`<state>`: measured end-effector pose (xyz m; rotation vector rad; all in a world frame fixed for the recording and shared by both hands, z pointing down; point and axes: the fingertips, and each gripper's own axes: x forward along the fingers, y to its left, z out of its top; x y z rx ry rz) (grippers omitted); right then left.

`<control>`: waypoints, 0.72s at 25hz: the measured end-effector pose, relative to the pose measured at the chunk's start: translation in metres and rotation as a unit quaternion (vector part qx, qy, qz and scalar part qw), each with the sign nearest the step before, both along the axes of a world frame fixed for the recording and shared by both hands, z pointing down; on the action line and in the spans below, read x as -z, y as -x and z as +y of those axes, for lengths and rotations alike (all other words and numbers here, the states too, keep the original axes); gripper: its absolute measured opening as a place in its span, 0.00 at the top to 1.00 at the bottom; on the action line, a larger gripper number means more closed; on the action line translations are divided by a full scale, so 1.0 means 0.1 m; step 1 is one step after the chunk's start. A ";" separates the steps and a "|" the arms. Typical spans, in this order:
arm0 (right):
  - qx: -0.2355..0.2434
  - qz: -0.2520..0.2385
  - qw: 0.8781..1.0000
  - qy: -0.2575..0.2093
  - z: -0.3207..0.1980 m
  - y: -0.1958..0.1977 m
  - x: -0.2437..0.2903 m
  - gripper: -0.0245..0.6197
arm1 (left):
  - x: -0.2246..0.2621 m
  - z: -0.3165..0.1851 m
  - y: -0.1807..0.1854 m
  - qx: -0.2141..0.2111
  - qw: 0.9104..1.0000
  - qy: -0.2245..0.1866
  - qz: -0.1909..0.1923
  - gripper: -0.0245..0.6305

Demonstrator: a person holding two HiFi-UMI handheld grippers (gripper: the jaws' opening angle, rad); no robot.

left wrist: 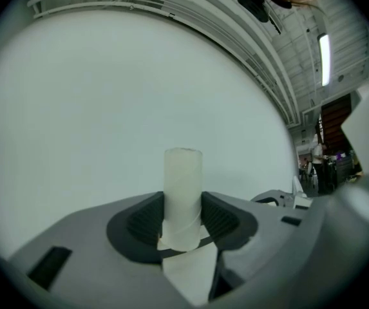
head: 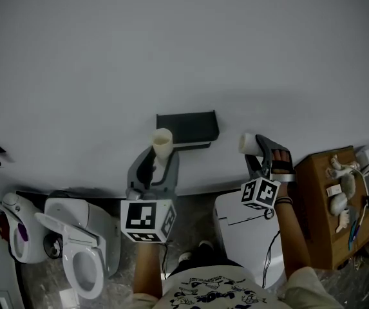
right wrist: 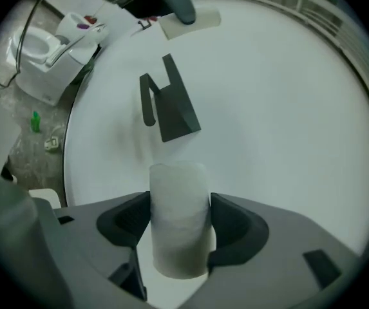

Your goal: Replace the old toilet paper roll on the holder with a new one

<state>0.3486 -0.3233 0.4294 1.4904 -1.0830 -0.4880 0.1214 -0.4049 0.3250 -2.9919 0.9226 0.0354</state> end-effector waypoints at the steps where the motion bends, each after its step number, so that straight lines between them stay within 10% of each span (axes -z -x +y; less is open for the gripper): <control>1: 0.003 0.008 1.000 0.006 -0.03 0.01 -0.01 0.50 | 0.00 -0.01 0.01 0.002 1.000 0.000 0.000 0.68; 18: 0.088 0.033 0.994 0.052 -0.57 0.54 -0.33 0.50 | 0.00 -0.14 0.51 0.061 0.998 0.001 -0.001 0.68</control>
